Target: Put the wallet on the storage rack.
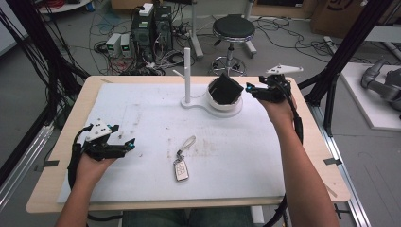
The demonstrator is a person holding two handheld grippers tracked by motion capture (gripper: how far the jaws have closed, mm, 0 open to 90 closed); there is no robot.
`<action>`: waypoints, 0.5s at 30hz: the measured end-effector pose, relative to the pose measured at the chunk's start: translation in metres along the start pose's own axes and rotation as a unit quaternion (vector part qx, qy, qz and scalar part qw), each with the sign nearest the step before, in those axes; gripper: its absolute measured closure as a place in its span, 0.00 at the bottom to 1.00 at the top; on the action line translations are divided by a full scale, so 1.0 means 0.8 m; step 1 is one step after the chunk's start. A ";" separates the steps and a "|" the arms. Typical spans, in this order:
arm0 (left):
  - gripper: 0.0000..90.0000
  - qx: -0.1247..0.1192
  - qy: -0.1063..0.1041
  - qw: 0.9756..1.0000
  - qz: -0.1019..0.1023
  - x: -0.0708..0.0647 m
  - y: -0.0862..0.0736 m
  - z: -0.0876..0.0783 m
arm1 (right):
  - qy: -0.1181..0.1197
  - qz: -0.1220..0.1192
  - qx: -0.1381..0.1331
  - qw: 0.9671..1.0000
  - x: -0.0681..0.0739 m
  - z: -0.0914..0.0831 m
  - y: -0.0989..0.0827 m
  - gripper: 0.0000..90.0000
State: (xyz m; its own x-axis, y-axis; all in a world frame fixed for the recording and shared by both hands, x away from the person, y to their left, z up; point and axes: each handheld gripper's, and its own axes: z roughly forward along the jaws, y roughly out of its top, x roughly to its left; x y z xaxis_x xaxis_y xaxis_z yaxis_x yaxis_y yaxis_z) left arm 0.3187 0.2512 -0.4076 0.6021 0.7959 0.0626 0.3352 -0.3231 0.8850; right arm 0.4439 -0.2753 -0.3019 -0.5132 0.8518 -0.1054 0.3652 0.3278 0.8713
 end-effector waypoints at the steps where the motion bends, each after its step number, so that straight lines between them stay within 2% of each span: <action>1: 0.20 0.000 -0.003 1.000 0.001 -0.001 0.001 0.002 | 0.002 0.002 0.005 1.000 0.000 -0.004 -0.004 0.44; 2: 0.20 -0.001 -0.003 1.000 0.003 -0.002 0.003 0.004 | 0.006 0.004 0.009 1.000 0.000 -0.007 -0.009 0.44; 4: 0.20 -0.002 -0.006 1.000 0.005 -0.005 0.005 0.006 | 0.007 0.006 -0.003 1.000 -0.001 -0.017 -0.020 0.44; 6: 0.20 -0.003 -0.009 1.000 0.006 -0.007 0.008 0.007 | 0.006 0.013 -0.003 1.000 -0.002 -0.025 -0.030 0.41; 8: 0.20 -0.005 -0.010 1.000 0.004 -0.008 0.009 0.008 | 0.008 0.018 -0.013 1.000 -0.002 -0.034 -0.043 0.41; 11: 0.20 -0.004 -0.016 1.000 0.002 -0.008 0.007 0.011 | 0.007 0.027 -0.013 1.000 -0.003 -0.044 -0.067 0.40; 15: 0.20 -0.006 -0.018 1.000 0.001 -0.008 0.005 0.014 | 0.008 0.054 -0.017 0.998 -0.005 -0.056 -0.100 0.38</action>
State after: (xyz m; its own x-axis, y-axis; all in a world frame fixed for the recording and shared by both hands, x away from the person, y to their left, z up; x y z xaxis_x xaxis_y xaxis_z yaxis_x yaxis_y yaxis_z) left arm 0.3248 0.2391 -0.4094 0.6284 0.7764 0.0491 0.3246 -0.3190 0.8905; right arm 0.3820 -0.3229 -0.3495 -0.4843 0.8749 -0.0037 0.3927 0.2211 0.8927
